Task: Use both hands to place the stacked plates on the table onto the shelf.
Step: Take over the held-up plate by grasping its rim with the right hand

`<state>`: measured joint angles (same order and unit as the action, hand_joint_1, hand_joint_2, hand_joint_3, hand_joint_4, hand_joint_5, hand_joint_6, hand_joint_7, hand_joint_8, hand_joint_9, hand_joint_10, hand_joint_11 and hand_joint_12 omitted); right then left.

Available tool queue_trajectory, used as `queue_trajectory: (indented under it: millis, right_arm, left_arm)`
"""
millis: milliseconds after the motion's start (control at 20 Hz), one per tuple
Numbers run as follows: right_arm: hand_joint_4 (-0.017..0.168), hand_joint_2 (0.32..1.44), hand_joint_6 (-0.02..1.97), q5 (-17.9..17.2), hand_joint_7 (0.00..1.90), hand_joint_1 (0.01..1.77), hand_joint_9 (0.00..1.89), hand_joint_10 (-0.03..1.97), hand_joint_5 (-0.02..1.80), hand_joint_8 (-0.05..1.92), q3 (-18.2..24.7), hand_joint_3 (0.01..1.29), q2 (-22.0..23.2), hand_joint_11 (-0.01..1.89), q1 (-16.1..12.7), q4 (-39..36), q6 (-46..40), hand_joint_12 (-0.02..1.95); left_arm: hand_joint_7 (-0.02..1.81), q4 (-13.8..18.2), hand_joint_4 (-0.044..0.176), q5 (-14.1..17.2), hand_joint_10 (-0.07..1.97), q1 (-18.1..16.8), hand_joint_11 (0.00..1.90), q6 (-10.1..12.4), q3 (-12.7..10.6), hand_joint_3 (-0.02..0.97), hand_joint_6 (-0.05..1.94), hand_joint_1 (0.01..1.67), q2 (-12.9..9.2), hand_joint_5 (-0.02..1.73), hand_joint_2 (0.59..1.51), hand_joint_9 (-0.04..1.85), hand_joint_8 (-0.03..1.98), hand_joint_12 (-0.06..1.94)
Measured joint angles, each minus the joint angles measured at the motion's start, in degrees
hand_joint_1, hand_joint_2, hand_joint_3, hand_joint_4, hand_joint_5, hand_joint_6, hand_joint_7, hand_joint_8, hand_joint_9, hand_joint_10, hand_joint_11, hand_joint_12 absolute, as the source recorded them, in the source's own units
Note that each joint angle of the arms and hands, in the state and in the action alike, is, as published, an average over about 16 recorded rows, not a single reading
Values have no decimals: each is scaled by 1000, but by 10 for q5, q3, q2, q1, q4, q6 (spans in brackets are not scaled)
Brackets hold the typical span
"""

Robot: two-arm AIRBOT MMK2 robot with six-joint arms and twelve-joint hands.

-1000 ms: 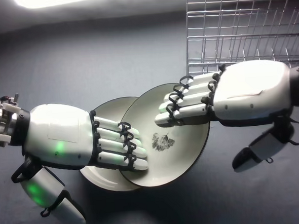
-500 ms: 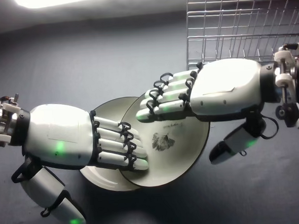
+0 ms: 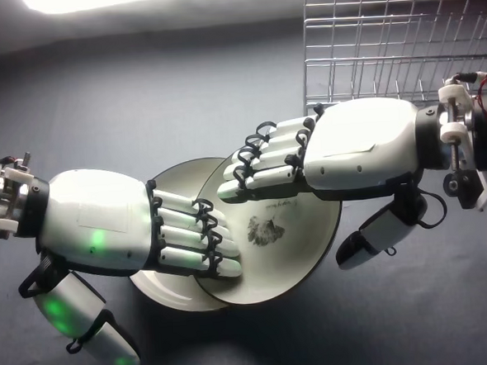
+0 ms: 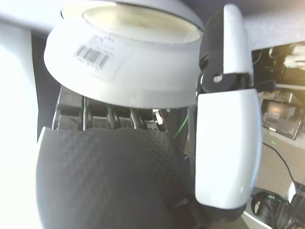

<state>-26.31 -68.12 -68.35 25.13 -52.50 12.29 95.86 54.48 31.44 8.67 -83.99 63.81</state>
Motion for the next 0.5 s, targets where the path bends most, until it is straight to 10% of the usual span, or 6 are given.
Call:
queue_trajectory:
  millis: [500]
  right_arm:
    - [-3, 916, 20, 0, 101, 1097, 100, 21, 127, 9, 0, 14, -1, 21, 1, 0, 0, 727]
  left_arm:
    - [13, -3, -7, 0, 6, 1, 23, 0, 0, 1, -33, 14, 0, 46, 1095, 57, -15, 78]
